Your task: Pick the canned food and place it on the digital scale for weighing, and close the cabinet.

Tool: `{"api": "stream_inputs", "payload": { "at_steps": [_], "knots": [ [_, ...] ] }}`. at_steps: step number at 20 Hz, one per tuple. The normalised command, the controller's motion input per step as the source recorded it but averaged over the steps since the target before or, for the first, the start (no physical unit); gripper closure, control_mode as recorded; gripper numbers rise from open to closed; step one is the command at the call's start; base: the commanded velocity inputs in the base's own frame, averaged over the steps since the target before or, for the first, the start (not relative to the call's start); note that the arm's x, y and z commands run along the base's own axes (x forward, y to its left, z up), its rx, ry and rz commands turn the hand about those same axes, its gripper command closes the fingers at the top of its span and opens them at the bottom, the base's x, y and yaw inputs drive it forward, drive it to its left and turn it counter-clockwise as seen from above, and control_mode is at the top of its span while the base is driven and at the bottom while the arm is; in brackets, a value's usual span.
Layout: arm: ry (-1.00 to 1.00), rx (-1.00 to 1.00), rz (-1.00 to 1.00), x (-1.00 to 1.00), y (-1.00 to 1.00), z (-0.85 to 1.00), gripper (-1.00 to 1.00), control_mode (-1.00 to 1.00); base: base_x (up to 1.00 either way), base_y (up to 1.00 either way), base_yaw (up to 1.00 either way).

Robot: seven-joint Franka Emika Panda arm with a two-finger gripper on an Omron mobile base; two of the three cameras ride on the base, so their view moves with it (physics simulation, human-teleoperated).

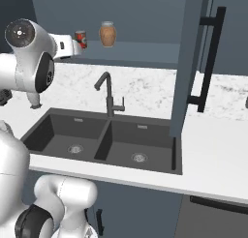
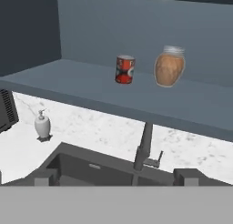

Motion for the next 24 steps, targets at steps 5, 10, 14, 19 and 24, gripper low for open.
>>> {"api": "stream_inputs", "payload": {
  "at_steps": [5,10,14,19,24],
  "knots": [
    [-0.05,0.07,0.01,0.41,0.39,0.15,-1.0,-1.0,0.0,0.0,0.0],
    [0.0,0.04,0.0,0.25,0.06,0.19,-1.0,-1.0,0.0,0.0,0.0],
    [0.01,0.0,0.0,0.51,0.0,0.02,-1.0,-1.0,0.0,0.0,0.0],
    [0.0,0.0,0.0,0.63,0.0,0.0,-1.0,-1.0,0.0,0.0,0.0],
    [-0.01,0.0,0.0,0.47,0.0,-0.02,-1.0,-1.0,0.0,0.0,0.0]
  ]
}}
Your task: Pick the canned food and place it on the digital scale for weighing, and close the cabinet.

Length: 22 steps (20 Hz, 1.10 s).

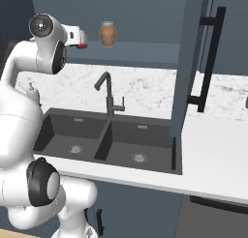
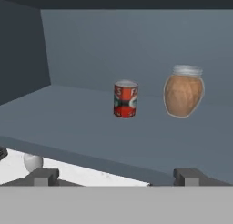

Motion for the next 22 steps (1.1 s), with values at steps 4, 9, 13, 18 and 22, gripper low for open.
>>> {"api": "stream_inputs", "payload": {
  "at_steps": [4,9,13,18,22],
  "knots": [
    [0.0,0.0,0.0,0.44,0.0,-0.02,-1.0,-1.0,0.0,0.0,0.0],
    [0.0,0.0,0.0,0.42,0.05,0.0,-1.0,-1.0,0.0,0.0,0.0],
    [0.0,0.0,0.0,0.42,0.19,0.0,-1.0,-1.0,0.0,0.0,0.0],
    [0.0,0.0,0.0,0.4,0.18,0.0,-1.0,-1.0,0.0,0.0,0.0],
    [0.0,0.0,0.0,0.38,0.03,0.0,-1.0,-1.0,0.0,0.0,0.0]
  ]
}}
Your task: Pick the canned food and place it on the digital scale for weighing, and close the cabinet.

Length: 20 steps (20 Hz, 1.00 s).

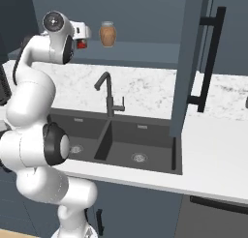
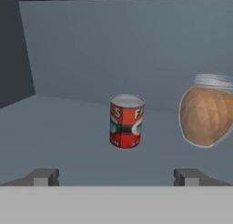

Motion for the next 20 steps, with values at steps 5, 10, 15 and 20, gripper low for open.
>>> {"api": "stream_inputs", "payload": {
  "at_steps": [5,10,15,20],
  "knots": [
    [0.0,0.0,0.0,0.28,0.0,0.0,-1.0,-1.0,0.0,0.0,0.0],
    [0.0,0.0,0.0,0.27,0.0,0.0,-1.0,-1.0,0.0,0.0,0.0],
    [0.0,0.0,0.0,0.23,0.0,0.0,-1.0,-1.0,0.0,0.0,0.0],
    [0.0,0.0,0.0,0.22,0.0,0.0,-1.0,-1.0,0.0,0.0,0.0]
  ]
}}
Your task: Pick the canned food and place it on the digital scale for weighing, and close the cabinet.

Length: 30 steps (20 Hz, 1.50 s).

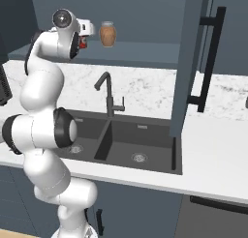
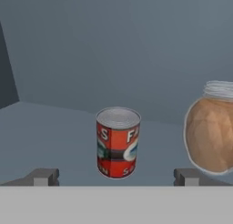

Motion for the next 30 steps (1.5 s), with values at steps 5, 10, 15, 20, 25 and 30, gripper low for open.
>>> {"api": "stream_inputs", "payload": {
  "at_steps": [5,10,15,20,25,30],
  "knots": [
    [0.0,0.0,0.0,0.2,0.0,0.0,-1.0,-1.0,0.0,0.0,0.0],
    [0.0,0.0,0.0,0.24,0.01,-0.02,-1.0,-1.0,0.0,0.0,0.0],
    [0.0,0.0,0.0,0.27,0.01,-0.01,-1.0,-1.0,0.0,0.0,0.0],
    [0.0,0.0,0.0,0.23,0.03,-0.01,-1.0,-1.0,0.0,0.0,0.0],
    [-0.01,0.0,0.0,0.13,0.13,-0.03,-1.0,-1.0,0.0,0.0,0.0],
    [-0.03,0.0,0.0,0.13,0.03,-0.05,-1.0,-1.0,0.0,0.0,0.0]
  ]
}}
